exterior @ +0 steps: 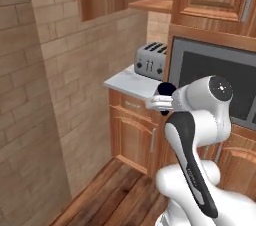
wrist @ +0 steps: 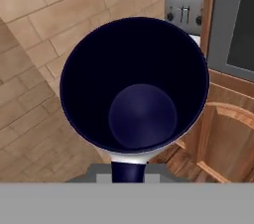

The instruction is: Move the mug from next to the sink to the open cabinet. Then, move the bowl with the tomato to the fridge to clear the area for faucet cleaning.

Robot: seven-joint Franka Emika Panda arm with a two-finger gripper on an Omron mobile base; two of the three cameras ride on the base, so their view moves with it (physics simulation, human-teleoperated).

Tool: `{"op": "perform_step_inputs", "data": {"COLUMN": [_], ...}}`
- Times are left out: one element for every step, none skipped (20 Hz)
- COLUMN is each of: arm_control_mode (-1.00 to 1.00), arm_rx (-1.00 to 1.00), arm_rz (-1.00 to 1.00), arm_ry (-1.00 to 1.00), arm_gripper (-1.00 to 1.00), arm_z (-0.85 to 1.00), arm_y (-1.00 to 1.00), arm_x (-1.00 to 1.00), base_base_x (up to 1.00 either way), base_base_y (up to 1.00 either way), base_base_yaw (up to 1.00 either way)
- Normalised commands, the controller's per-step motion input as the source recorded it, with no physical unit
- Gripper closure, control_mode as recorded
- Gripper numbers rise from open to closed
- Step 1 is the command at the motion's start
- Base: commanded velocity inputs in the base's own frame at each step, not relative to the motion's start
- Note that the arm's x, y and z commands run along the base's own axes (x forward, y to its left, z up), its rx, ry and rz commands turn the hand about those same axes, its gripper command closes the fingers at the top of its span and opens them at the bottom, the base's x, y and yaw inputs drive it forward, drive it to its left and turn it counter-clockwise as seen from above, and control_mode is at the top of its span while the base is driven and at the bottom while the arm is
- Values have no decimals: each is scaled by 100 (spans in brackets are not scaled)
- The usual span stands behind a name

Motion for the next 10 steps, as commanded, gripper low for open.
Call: {"op": "perform_step_inputs", "data": {"arm_control_mode": [100, 100, 100, 100, 100, 100, 100, 100, 100, 100], "arm_rx": [0, 0, 0, 0, 0, 0, 0, 0, 0, 0], "arm_rz": [0, 0, 0, 0, 0, 0, 0, 0, 0, 0], "arm_ry": [0, 0, 0, 0, 0, 0, 0, 0, 0, 0], "arm_gripper": [100, 100, 100, 100, 100, 100, 100, 100, 100, 100], "arm_z": [0, 0, 0, 0, 0, 0, 0, 0, 0, 0], "arm_y": [0, 0, 0, 0, 0, 0, 0, 0, 0, 0], "arm_x": [0, 0, 0, 0, 0, 0, 0, 0, 0, 0], "base_base_x": [100, 100, 100, 100, 100, 100, 100, 94, 86, 78], "base_base_y": [66, 73, 71, 68, 68, 64, 62, 56, 50, 44], "base_base_yaw": [-44, -45, -45, -44, -43, -43, -43, -45, -46, -47]}}
